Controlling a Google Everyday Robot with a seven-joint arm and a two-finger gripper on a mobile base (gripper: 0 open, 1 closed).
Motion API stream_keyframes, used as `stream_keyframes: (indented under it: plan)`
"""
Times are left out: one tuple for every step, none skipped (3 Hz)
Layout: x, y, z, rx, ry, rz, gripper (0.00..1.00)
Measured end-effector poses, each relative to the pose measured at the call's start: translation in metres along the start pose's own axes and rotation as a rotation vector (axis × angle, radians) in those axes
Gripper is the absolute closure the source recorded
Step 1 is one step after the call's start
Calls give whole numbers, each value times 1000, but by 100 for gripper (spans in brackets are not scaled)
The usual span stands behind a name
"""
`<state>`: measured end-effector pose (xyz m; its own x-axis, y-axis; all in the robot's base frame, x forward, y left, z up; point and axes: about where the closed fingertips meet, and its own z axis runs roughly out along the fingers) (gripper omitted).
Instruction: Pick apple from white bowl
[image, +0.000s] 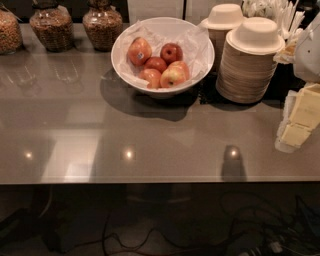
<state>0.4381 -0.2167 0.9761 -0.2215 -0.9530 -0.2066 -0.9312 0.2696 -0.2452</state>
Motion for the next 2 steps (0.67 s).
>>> stream_keyframes:
  plan:
    - [0,0,0,0,0,0,0]
    - [-8,-11,2,18,-71,19,0]
